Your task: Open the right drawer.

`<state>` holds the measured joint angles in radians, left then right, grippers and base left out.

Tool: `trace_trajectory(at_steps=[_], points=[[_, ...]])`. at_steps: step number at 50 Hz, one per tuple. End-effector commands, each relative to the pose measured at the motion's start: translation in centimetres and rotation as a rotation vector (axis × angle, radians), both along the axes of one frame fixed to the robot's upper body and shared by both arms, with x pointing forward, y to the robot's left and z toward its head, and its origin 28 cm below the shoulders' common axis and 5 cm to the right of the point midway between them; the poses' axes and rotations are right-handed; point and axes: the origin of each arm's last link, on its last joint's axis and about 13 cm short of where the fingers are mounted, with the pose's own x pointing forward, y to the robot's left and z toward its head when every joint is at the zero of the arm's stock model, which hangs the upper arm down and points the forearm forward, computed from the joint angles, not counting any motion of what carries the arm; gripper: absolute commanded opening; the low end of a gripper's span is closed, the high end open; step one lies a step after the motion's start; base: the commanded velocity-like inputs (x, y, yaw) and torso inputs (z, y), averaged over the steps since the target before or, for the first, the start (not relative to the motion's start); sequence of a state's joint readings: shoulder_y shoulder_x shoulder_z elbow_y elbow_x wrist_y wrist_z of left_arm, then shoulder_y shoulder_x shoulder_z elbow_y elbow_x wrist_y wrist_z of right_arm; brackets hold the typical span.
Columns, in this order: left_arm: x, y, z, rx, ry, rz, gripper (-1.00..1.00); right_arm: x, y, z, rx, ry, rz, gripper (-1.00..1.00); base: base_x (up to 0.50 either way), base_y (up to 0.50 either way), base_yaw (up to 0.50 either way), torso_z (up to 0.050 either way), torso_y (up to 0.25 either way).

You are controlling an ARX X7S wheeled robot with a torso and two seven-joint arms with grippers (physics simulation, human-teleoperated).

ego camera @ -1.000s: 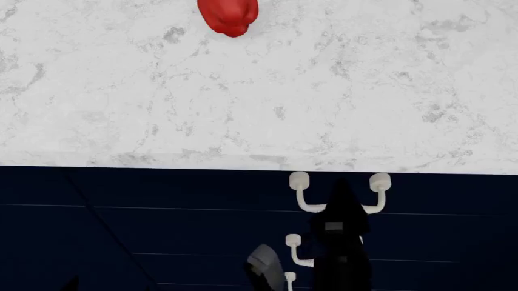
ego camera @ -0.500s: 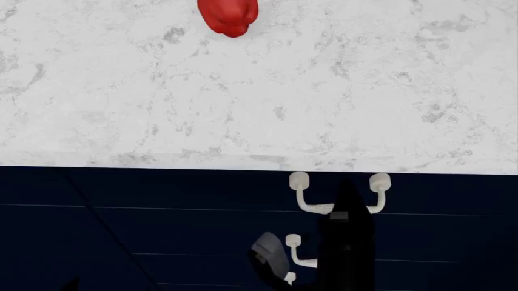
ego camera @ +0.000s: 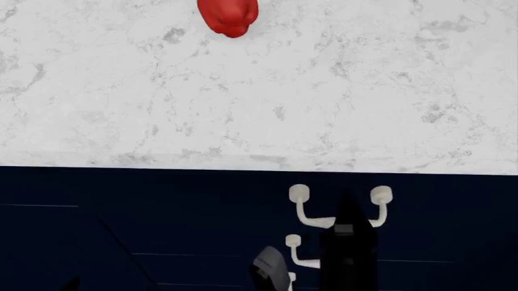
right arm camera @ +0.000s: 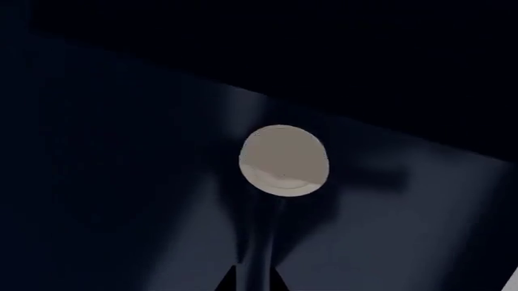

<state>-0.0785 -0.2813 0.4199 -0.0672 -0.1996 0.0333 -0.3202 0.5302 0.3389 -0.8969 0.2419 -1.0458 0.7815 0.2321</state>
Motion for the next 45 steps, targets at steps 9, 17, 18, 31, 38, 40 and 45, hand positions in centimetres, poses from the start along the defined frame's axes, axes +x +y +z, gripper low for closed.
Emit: trace_trajectory(at_steps=[9,17,18,31,38,40,45], points=[[0.1,0.1,0.0,-0.001,-0.012,0.012,1.0,-2.9,1.3,-0.5,0.013,0.016,0.067,-1.0,0.0,0.0,0.0,0.0,0.0],[0.0,0.1,0.0,-0.006,-0.008,0.004,1.0,-4.0,1.3,0.1,-0.004,0.001,0.068,-1.0,0.0,0.0,0.0,0.0,0.0],[0.0,0.1,0.0,-0.006,-0.008,0.003,1.0,-4.3,1.3,0.2,-0.006,0.002,0.07,-1.0,0.0,0.0,0.0,0.0,0.0],[0.0,0.0,0.1,-0.006,-0.005,0.003,1.0,-6.0,1.2,0.2,-0.015,0.012,0.072,-1.0,0.0,0.0,0.0,0.0,0.0],[0.0,0.0,0.1,-0.007,-0.005,0.006,1.0,-6.4,1.0,0.2,-0.017,0.012,0.063,-1.0,0.0,0.0,0.0,0.0,0.0],[0.0,0.0,0.1,-0.006,-0.005,0.005,1.0,-6.5,1.0,0.1,-0.019,0.014,0.064,-1.0,0.0,0.0,0.0,0.0,0.0],[0.0,0.0,0.1,-0.007,-0.007,0.005,1.0,-6.8,1.2,0.0,-0.023,0.013,0.068,-1.0,0.0,0.0,0.0,0.0,0.0]])
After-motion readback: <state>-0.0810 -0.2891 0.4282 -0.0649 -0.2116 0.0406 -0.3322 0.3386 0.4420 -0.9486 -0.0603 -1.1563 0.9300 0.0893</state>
